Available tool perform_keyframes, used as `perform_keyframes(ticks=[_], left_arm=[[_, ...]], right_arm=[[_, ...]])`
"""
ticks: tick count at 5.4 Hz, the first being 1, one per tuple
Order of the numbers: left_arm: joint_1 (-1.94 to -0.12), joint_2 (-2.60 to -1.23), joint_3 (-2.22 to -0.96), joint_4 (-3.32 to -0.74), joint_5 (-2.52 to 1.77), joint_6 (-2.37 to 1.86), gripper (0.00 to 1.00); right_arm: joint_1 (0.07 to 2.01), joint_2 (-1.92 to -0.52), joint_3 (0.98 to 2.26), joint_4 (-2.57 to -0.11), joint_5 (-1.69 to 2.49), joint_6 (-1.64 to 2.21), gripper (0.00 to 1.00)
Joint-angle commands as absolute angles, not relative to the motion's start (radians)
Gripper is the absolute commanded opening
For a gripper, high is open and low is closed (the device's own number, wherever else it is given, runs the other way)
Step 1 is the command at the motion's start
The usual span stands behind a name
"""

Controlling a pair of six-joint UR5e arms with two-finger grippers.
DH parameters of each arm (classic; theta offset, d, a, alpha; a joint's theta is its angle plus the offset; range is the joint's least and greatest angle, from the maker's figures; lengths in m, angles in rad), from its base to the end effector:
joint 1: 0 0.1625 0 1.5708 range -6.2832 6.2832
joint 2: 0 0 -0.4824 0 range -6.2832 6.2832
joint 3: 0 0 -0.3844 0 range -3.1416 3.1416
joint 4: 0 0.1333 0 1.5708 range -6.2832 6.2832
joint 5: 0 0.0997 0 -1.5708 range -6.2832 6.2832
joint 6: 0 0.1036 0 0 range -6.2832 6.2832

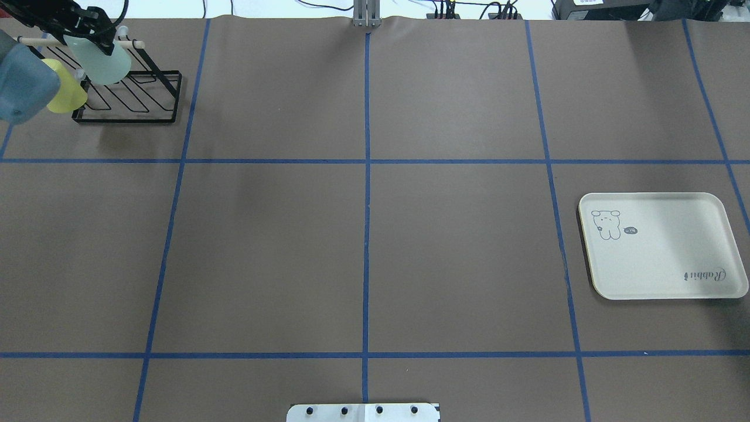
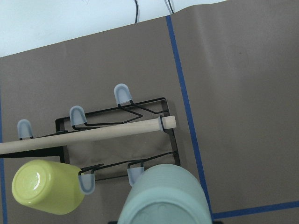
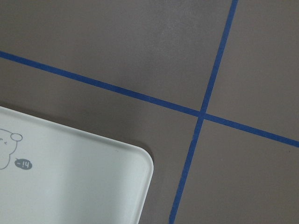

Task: Left arm grabs green cup and hands to right arm on tray

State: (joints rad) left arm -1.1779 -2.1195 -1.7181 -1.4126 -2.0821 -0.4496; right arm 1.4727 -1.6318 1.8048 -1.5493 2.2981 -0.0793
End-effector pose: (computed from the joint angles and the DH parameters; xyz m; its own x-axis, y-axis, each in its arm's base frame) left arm 0.1835 -0.6584 0.3541 0.7821 0.1645 -0.6011 0.0123 0.9603 0.2787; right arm 0.0189 -0.4661 0.6345 0.7209 -0.2778 0.6350 0.1537 0.9574 0.2443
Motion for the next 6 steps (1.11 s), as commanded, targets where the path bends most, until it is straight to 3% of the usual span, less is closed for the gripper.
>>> perform_keyframes(ticks=[1,3,6], left_arm=[[-1.172,-2.120,-1.740,-1.426,-2.085,-0.545,0.43],[-1.125,-2.120,-1.750,-1.491,-2.085,-0.685,0.43],[-1.002,-2.123,-1.779,-1.659,-2.086,-1.024,0.43]], right_arm=[[1.471,-1.612,1.796,-1.549,2.342,-0.058,1.00],[1.460,-1.591,1.798,-1.434,2.442,0.160,1.00],[1.334,-1.589,1.799,-1.074,2.439,0.597,1.00]])
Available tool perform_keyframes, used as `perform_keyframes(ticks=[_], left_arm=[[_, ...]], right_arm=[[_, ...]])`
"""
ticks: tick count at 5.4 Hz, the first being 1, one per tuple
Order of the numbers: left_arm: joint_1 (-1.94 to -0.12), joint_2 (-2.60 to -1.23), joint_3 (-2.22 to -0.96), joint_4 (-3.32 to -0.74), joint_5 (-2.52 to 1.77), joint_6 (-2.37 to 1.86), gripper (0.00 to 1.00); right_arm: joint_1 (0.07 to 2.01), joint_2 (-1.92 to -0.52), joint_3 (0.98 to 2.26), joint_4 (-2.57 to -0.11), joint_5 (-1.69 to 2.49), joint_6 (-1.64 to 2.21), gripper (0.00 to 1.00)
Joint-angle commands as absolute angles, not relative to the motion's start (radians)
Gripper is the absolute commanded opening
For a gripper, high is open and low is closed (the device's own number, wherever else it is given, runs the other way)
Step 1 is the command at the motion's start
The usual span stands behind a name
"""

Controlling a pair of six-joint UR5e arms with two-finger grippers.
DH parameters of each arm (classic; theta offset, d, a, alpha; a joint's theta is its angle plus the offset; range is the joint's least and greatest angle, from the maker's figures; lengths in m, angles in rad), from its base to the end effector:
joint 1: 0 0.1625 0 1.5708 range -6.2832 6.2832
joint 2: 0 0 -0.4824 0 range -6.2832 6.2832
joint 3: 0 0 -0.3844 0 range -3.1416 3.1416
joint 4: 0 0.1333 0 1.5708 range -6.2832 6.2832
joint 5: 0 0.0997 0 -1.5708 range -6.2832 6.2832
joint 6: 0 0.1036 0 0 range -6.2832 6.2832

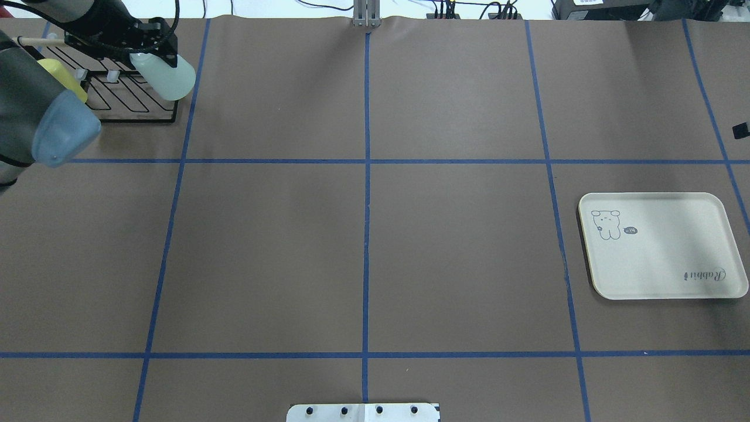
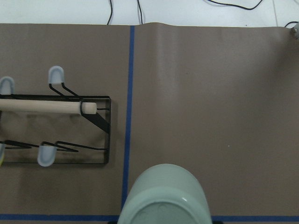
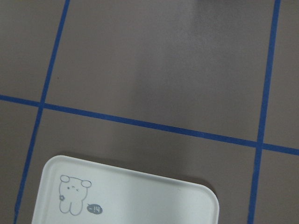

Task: Left arm grabs green cup and hands to right arm on tray

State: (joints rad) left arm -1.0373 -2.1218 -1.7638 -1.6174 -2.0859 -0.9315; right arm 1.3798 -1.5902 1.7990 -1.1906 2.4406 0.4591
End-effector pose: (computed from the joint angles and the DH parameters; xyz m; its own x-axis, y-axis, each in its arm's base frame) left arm 0.2697 -0.6184 0.3057 0.6279 -0.0421 -0.7772 0.2450 0.9585 0.1460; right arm -0.0393 -0.4881 0.5653 0.5654 -0.1216 0.8158 -0.1034 0.9708 0.2164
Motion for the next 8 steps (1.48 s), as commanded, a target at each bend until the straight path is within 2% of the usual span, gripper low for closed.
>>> perform_keyframes(ticks=[1,3,4,8], left_arm=[[-0.955,-2.131,-1.834,-1.660,-2.088,-1.136,0.43],[-0.902,-2.134,-1.943,-1.673,-2.216,-1.285,0.43],[-0.900,-2.135,-1.960,-1.800,-2.261,-1.437,0.43],[-0.838,-2.155,-1.913,-2.203,-2.278,-1.760,0.43]], right_arm=[[1.289,-1.580,1.798,-0.939,2.439,0.779,1.00],[1.255,-1.546,1.799,-0.716,2.441,1.089,1.00],[1.240,-1.517,1.801,-0.613,2.439,1.243,1.00],[1.105,-1.376,1.801,-0.286,2.287,1.702,0.99]])
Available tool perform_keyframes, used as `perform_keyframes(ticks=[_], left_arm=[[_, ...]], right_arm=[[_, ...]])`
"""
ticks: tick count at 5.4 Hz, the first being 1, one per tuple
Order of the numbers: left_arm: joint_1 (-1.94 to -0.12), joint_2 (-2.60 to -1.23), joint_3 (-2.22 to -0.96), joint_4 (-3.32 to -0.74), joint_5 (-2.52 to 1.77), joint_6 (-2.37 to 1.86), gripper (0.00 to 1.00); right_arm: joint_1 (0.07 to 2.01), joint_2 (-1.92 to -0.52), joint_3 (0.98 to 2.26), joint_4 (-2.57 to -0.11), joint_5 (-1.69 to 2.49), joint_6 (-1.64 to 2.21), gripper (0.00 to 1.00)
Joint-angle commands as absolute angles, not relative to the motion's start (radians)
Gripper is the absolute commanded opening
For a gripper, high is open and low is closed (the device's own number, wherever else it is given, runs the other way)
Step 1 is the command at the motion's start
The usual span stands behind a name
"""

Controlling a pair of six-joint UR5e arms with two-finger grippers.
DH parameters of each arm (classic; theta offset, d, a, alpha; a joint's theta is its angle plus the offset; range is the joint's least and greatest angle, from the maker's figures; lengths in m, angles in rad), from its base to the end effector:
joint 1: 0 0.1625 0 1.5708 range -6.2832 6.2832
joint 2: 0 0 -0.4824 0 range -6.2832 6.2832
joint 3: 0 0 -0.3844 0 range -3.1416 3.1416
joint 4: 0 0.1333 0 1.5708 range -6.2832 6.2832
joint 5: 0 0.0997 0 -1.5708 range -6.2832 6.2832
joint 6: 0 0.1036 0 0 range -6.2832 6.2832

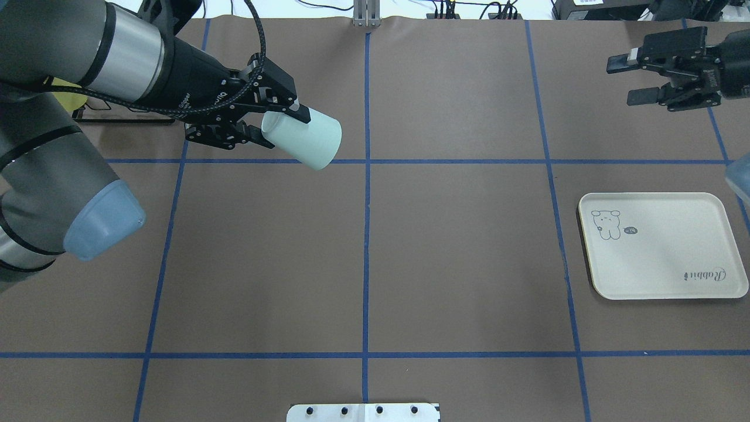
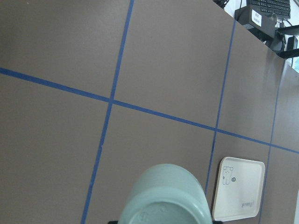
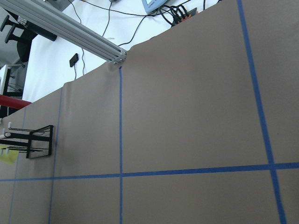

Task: Left arm grabs green cup and hands to right arm on tray

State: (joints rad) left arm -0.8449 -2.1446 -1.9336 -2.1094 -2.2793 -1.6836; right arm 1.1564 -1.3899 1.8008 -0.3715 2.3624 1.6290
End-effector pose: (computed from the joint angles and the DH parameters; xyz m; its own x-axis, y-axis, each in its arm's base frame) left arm 0.3340 -0.4756 0.1662 0.0474 -0.1822 -0.9821 0.1442 0.9742 -0.1738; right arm -0.1500 -0.4890 0.3810 -0.0366 0.0183 0.9992 -0.3555 0.9342 -0.0301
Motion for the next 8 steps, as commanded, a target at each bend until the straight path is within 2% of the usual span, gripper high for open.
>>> perform_keyframes(ticks=[1,4,5,8], left_arm=[[-0.836,-2.172,-1.873,-2.321,-2.276,-1.831,0.43],[-0.813,-2.189,-1.807,-2.578,-2.270,-1.946,0.43],[-0.813,-2.213,-1.774,-2.667,-2.269,-2.009,0.43],[-0.813,-2.264,-1.773,-2.744,-2.267,-2.162,0.43]], right_arm=[[1.022,-1.376,1.802,-0.174,2.188,1.757,0.99],[0.841,-1.373,1.802,0.067,1.985,1.865,0.99],[0.827,-1.326,1.801,0.131,1.977,1.964,0.99],[0.719,-1.289,1.853,0.243,1.806,2.112,0.99]])
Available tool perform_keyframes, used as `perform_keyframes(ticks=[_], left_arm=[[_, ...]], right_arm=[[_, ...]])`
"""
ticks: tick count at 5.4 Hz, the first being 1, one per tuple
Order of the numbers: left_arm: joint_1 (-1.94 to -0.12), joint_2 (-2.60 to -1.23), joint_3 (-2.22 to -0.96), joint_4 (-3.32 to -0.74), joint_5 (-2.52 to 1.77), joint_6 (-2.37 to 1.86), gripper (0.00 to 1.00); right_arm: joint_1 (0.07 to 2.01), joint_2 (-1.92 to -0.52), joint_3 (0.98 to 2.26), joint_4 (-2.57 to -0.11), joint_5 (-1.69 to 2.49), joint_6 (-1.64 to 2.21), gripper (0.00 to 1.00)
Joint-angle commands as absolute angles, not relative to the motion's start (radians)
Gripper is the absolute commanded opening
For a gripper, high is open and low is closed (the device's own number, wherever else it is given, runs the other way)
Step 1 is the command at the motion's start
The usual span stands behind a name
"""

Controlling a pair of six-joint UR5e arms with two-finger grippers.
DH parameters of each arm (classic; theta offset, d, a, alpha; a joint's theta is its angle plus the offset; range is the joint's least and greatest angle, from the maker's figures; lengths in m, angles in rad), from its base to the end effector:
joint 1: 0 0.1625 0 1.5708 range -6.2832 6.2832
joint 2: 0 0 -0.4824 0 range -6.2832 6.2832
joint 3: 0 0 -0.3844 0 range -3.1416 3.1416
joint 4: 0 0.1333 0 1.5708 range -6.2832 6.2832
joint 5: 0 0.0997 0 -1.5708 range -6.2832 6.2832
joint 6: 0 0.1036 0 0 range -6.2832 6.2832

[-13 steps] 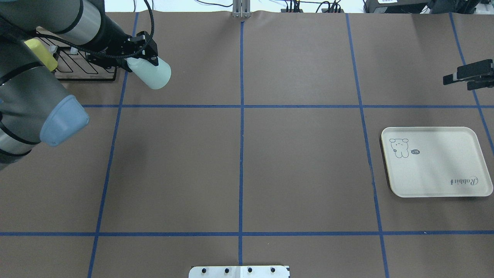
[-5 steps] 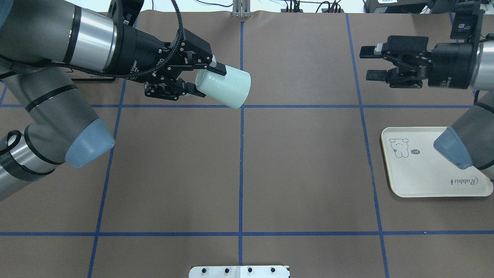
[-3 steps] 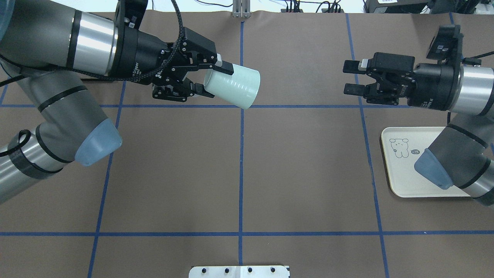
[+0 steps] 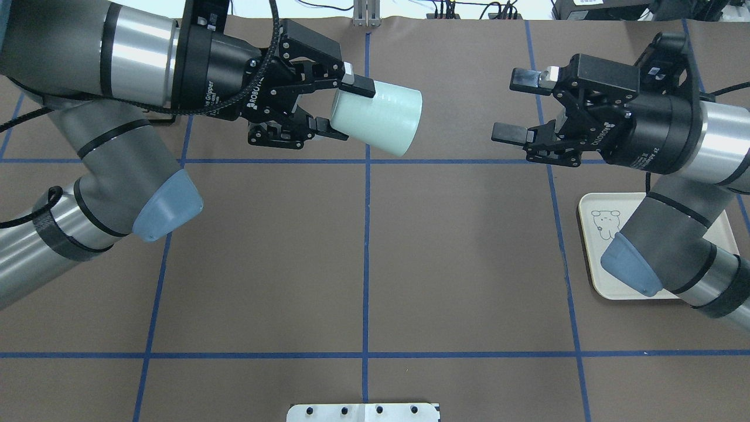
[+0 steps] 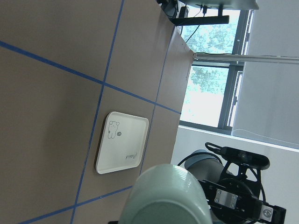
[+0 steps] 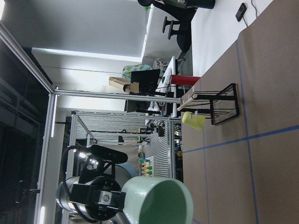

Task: Left arm grabs green cup and hands to right arm on tray

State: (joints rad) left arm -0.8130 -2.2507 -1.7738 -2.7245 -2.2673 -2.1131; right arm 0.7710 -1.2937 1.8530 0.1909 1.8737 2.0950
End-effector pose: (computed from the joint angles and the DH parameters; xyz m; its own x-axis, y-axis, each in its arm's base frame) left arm 0.3457 -0.4626 0.1159 -0.3486 -0.2076 -0.9140 -0.0195 0.9766 -0.2143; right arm -0.2601 -0.3955 0.2822 -0.6779 0.0074 0.7351 -0.1956 0.9621 -0.1901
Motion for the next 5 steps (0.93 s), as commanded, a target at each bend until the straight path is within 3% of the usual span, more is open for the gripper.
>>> perform_keyframes(ticks=[1,5], left_arm=[[-0.813,-2.272,-1.773,-2.761,-2.267,-2.190,0.43],[-0.781,-2.289,-1.773,-2.761,-2.267,-2.212,0.43]], right_arm=[[0.675,-1.289,1.850,0.288,1.771,2.112,0.99],[0.617,-1.235,1.856,0.285,1.686,2.114,0.99]])
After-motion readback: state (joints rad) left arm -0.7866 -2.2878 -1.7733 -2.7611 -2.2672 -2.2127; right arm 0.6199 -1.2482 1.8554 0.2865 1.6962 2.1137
